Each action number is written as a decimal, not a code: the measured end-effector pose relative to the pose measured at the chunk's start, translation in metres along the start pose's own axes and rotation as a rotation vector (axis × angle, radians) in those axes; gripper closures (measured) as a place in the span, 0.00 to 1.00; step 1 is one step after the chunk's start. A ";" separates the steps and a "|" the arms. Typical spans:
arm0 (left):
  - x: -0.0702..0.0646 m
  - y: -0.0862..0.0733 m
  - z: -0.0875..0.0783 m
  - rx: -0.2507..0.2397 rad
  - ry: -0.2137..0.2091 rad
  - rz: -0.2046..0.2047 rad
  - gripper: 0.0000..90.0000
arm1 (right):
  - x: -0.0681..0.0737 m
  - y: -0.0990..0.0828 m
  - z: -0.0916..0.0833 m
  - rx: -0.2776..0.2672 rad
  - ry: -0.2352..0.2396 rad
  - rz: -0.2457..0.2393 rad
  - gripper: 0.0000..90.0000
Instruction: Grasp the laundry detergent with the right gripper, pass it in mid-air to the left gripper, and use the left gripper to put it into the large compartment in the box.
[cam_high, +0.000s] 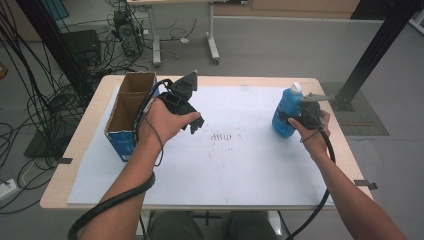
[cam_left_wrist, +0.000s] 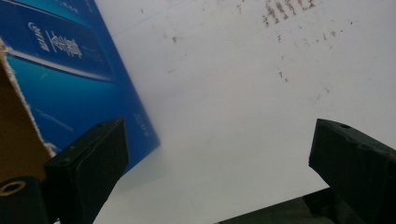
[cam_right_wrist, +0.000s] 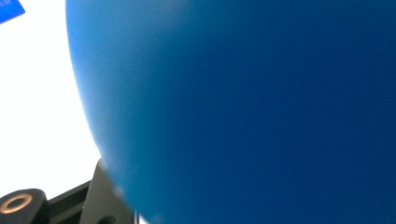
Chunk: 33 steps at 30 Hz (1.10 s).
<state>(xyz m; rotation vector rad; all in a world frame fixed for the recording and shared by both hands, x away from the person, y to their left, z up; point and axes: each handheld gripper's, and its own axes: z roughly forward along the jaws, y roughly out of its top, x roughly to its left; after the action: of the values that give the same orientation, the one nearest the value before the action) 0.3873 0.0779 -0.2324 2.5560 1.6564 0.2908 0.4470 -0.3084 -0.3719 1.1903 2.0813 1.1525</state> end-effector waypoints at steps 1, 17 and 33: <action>0.000 0.000 0.000 0.000 0.000 0.000 0.06 | 0.000 0.000 0.000 0.000 0.000 0.000 0.49; 0.028 0.004 -0.041 -0.032 -0.012 0.126 0.06 | 0.011 0.087 -0.007 0.028 0.145 -0.070 0.49; 0.041 0.028 -0.068 -0.038 0.000 0.457 0.06 | 0.084 0.131 0.019 0.074 0.439 -0.262 0.49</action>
<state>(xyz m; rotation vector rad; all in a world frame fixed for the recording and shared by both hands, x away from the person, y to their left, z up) 0.4144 0.1013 -0.1562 2.8742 1.0329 0.3438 0.4780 -0.1930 -0.2710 0.7053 2.5300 1.3043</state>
